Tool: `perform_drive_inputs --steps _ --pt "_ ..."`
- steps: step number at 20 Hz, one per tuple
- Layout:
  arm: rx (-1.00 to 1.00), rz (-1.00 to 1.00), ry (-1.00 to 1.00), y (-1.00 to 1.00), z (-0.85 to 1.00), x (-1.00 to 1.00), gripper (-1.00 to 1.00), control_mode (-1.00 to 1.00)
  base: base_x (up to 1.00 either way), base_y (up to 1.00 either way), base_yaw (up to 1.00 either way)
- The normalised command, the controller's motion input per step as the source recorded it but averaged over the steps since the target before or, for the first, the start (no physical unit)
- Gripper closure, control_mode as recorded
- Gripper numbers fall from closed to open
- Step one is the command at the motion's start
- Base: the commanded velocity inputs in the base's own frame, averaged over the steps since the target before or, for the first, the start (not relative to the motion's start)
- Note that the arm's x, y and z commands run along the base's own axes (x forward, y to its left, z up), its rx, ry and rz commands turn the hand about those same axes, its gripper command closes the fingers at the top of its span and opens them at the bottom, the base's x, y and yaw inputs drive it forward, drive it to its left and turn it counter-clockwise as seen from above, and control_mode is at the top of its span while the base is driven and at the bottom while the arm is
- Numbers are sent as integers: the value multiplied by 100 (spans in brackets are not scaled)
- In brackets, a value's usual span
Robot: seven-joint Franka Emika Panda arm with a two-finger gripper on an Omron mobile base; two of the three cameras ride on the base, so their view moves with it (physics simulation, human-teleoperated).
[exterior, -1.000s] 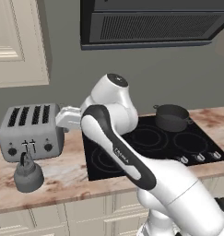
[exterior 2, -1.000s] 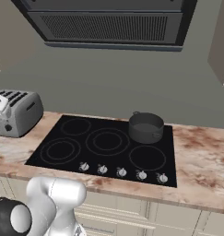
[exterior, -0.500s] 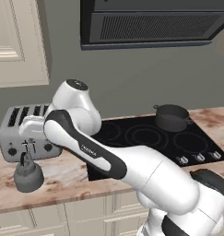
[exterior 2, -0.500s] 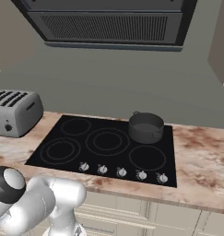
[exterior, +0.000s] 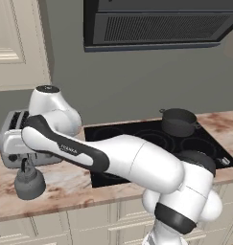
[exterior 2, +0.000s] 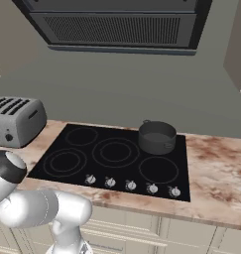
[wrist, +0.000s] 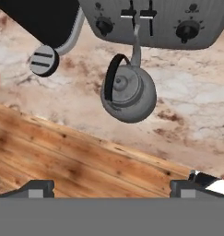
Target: Pick the kettle from the counter and place it on a stove burner. Then turn the burner on.
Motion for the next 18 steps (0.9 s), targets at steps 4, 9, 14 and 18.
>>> perform_drive_inputs --steps 4,9,14,18 --pt "-18 0 -9 0 -24 0 -100 -100 0 0 0" --pt "-10 0 -13 0 -25 0 -100 -100 0 0 0" --pt "0 0 -1 0 -2 0 -100 -100 0 0 0" --pt "0 0 0 0 -32 0 -100 -100 0 0 0"
